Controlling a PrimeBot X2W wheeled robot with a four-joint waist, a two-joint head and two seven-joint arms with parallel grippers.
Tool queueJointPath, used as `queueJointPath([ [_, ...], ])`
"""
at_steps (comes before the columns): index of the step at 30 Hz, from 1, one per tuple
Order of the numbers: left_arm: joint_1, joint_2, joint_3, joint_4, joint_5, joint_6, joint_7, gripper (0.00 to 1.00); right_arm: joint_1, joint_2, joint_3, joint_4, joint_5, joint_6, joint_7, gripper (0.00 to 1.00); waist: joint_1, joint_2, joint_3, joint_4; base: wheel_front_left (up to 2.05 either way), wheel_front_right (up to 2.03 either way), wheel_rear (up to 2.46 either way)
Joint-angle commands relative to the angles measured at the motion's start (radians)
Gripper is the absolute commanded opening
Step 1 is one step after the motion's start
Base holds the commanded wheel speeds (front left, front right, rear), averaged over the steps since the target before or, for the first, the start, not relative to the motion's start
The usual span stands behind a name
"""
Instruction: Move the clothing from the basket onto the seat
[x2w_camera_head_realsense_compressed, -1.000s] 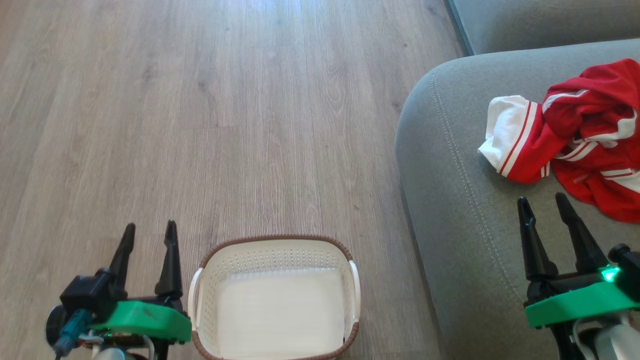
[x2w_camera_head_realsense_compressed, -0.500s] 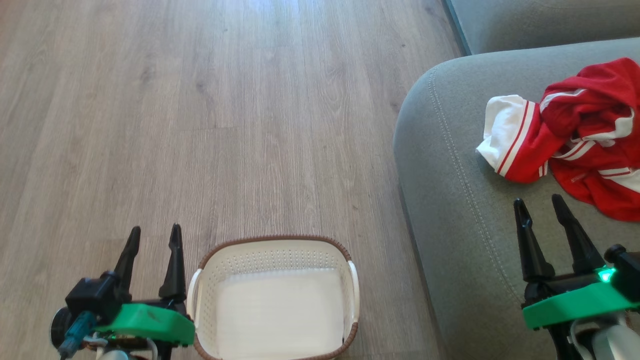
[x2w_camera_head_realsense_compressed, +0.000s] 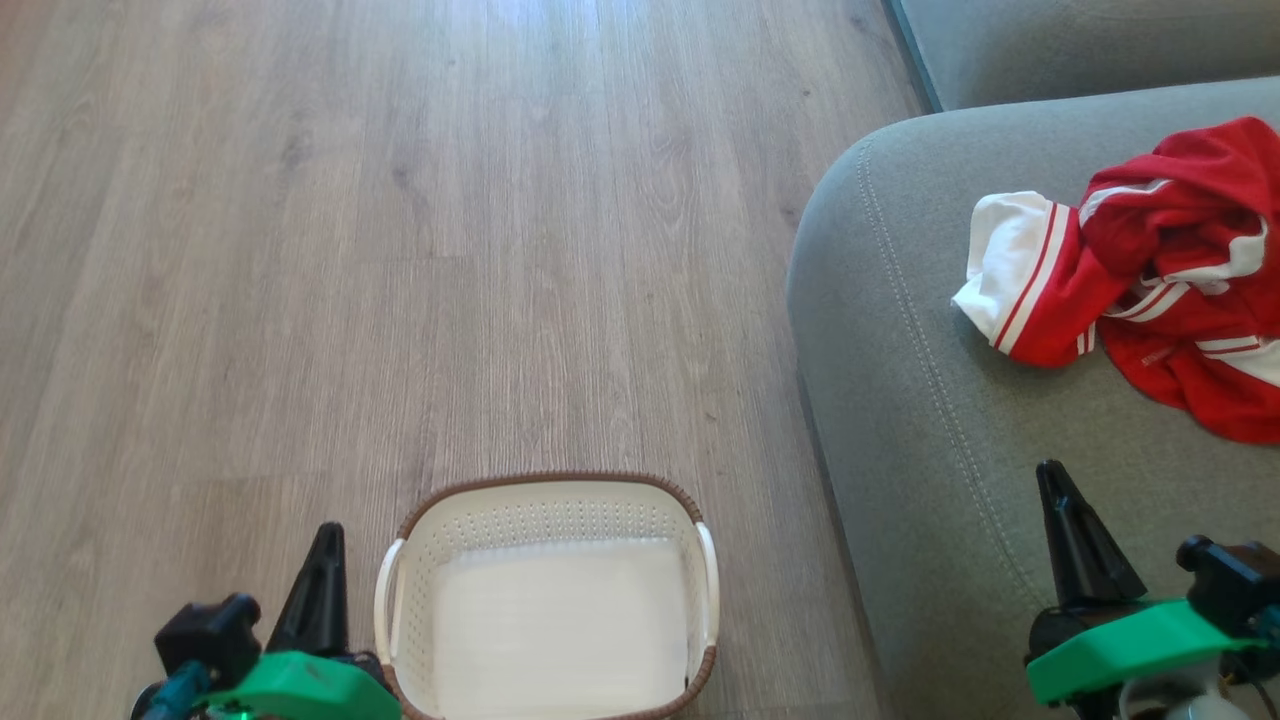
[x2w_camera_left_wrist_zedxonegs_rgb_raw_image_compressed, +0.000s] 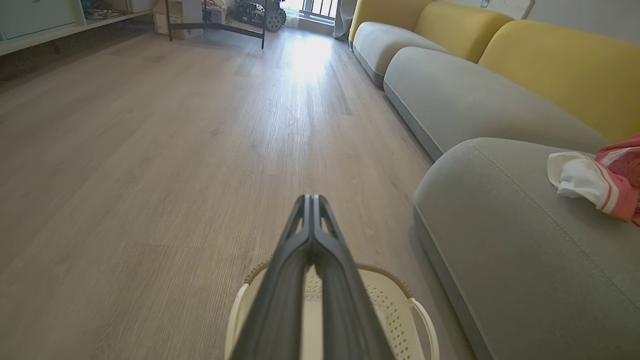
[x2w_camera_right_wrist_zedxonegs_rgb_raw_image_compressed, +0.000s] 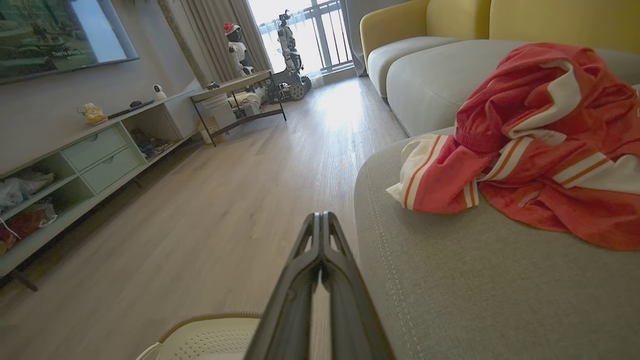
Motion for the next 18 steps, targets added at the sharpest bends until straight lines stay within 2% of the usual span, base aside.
queueJointPath([
  [1, -0.037, 0.006, 0.016, -0.032, -0.019, -0.007, 0.004, 0.00, -0.034, -0.007, -0.009, -0.029, 0.020, 0.000, 0.005, 0.00, 0.0000, 0.0000, 0.000, 0.000, 0.00, 0.00, 0.00],
  [18, -0.061, -0.007, 0.053, -0.024, -0.207, -0.029, 0.055, 0.00, -0.060, 0.011, -0.025, -0.008, 0.199, 0.000, 0.052, 0.00, 0.0000, 0.0000, 0.000, 0.006, 0.00, 0.00, 0.00],
])
